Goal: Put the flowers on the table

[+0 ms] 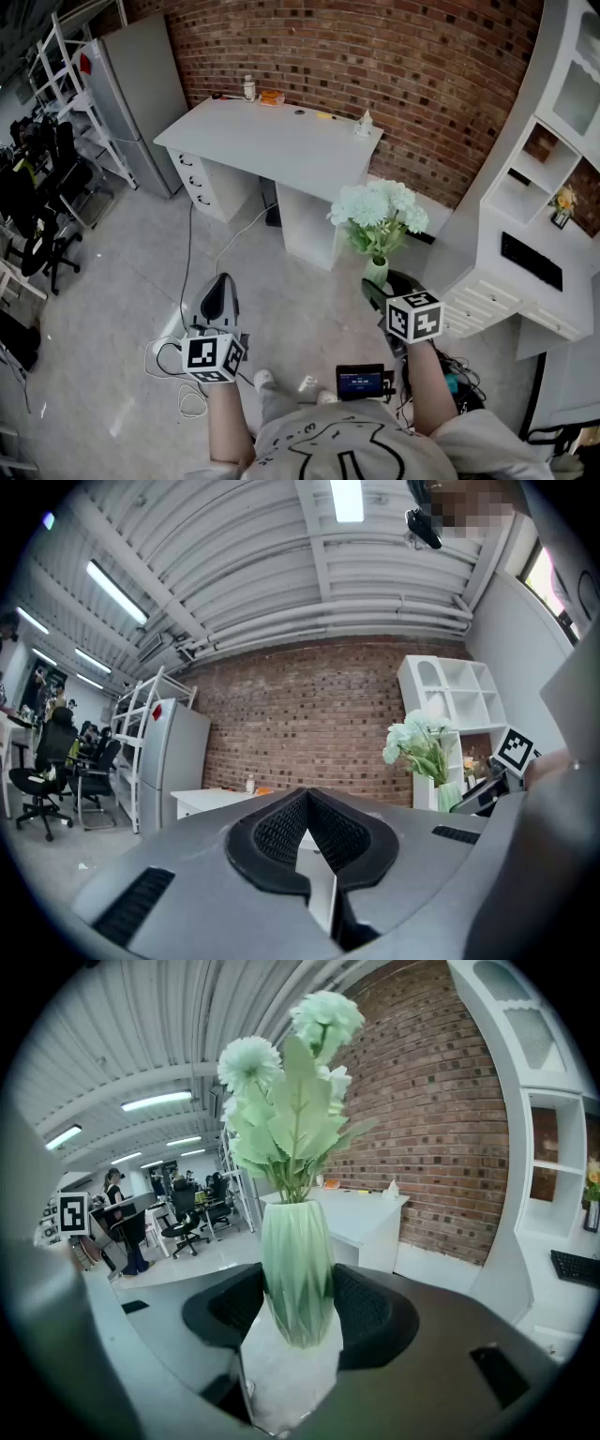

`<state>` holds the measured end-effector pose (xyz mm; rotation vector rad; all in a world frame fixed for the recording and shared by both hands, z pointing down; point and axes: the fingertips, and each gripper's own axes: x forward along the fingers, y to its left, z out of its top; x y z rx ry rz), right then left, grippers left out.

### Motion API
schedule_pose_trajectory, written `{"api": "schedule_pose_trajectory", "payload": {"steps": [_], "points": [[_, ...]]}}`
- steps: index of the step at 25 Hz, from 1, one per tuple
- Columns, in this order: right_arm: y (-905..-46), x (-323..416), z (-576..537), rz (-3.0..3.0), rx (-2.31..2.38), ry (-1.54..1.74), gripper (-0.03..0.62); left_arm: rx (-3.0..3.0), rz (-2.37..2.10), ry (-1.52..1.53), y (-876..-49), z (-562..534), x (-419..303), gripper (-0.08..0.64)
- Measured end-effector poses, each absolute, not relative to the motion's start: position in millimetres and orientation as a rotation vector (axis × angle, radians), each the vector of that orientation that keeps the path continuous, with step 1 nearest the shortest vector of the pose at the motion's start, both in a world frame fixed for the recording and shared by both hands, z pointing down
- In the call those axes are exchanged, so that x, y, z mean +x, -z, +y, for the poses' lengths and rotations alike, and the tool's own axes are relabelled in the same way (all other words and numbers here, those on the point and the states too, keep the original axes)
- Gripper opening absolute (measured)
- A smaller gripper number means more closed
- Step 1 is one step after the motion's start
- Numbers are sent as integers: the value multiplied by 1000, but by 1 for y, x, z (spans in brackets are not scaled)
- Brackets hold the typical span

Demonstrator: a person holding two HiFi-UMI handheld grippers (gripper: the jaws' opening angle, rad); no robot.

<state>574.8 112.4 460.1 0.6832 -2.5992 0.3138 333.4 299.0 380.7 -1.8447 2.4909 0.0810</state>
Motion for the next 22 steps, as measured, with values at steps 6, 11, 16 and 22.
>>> {"api": "schedule_pose_trajectory", "payload": {"steps": [6, 11, 16, 22], "points": [[-447, 601, 128, -2614, 698, -308, 233, -1813, 2517, -82, -381, 321, 353, 11], [-443, 606, 132, -2624, 687, -266, 233, -1776, 2529, -85, -380, 329, 357, 12], [-440, 603, 128, -2637, 712, -271, 233, -1792, 2509, -73, -381, 320, 351, 11], [-434, 574, 115, -2639, 748, -255, 233, -1811, 2479, -77, -377, 300, 317, 12]]}}
